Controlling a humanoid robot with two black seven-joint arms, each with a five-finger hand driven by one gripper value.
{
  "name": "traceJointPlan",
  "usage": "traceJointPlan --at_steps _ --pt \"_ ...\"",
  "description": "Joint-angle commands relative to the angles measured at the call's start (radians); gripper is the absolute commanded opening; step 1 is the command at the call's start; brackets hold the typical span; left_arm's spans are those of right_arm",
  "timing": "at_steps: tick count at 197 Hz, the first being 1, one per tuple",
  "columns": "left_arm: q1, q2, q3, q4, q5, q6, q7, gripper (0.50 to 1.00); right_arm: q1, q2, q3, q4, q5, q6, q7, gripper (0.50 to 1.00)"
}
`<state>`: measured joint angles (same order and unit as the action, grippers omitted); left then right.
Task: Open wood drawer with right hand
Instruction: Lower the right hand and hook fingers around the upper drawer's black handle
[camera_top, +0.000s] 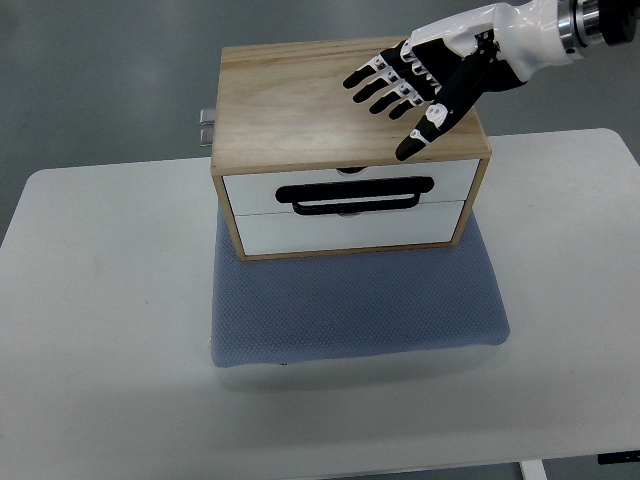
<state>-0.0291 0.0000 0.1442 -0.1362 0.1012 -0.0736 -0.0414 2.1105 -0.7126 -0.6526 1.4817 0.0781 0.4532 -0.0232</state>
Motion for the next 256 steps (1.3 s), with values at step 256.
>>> traceJointPlan --at_steps 256 --pt "0.0 0.0 0.0 0.0 0.0 0.0 0.0 1.0 -0.132 0.255 -0.058 0.043 -0.13 -0.277 -0.006 0.952"
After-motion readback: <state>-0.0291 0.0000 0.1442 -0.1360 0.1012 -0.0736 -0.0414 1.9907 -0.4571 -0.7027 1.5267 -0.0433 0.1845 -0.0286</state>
